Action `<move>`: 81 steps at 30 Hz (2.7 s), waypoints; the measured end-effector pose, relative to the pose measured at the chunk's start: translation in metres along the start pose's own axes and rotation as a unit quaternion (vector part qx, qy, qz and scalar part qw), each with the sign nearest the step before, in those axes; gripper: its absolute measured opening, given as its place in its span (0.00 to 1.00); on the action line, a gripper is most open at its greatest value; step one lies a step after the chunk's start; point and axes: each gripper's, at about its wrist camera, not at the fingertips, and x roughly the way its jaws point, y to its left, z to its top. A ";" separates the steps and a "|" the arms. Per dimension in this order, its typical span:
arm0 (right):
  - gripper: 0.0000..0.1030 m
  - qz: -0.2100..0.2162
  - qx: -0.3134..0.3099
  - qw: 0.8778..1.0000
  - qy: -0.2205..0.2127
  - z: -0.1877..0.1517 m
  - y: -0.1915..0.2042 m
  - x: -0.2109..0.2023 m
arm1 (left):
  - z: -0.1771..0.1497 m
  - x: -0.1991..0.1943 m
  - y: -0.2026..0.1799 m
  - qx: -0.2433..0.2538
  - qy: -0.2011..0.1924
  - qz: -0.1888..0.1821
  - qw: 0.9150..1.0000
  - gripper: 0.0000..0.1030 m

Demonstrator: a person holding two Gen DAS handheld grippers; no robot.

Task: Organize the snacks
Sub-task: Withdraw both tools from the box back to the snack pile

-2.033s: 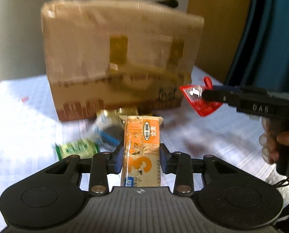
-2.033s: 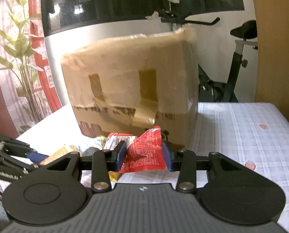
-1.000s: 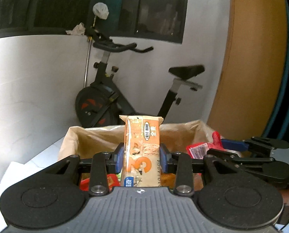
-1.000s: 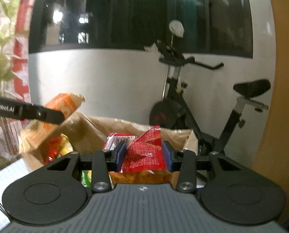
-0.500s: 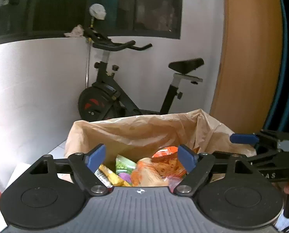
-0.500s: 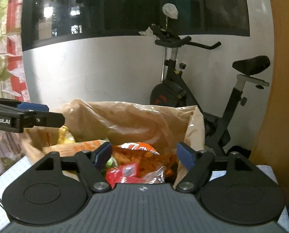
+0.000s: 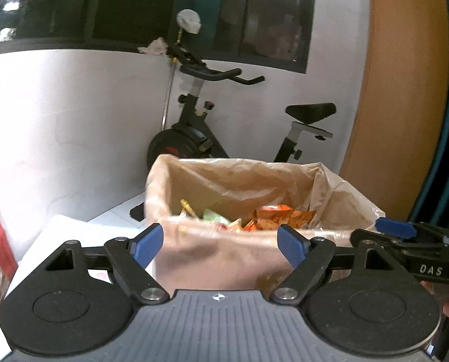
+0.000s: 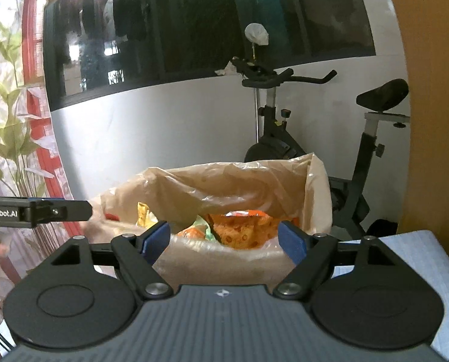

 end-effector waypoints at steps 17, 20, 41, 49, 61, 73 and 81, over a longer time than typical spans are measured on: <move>0.79 0.023 -0.044 0.999 0.014 -0.037 0.006 -0.033 | -0.052 -0.023 0.015 -0.050 0.011 0.012 0.999 0.82; 0.79 0.025 -0.050 0.998 0.040 -0.046 0.005 -0.029 | -0.059 -0.025 0.022 -0.062 0.008 0.020 0.998 0.82; 0.79 0.047 -0.006 0.997 0.067 -0.071 -0.005 -0.018 | -0.063 -0.038 0.030 -0.060 0.023 0.037 0.997 0.81; 0.79 0.025 0.031 0.998 0.047 -0.075 -0.009 -0.014 | -0.055 -0.035 0.035 -0.037 0.036 0.025 0.998 0.81; 0.79 0.057 -0.059 0.988 0.129 -0.073 0.004 -0.005 | -0.092 -0.027 0.048 -0.122 0.010 0.064 0.990 0.81; 0.79 0.061 -0.051 0.988 0.130 -0.100 -0.001 0.006 | -0.100 -0.023 0.047 -0.093 0.047 0.072 0.992 0.81; 0.77 0.043 -0.045 0.988 0.141 -0.118 -0.010 0.011 | -0.110 -0.007 0.034 -0.043 0.085 0.038 0.995 0.79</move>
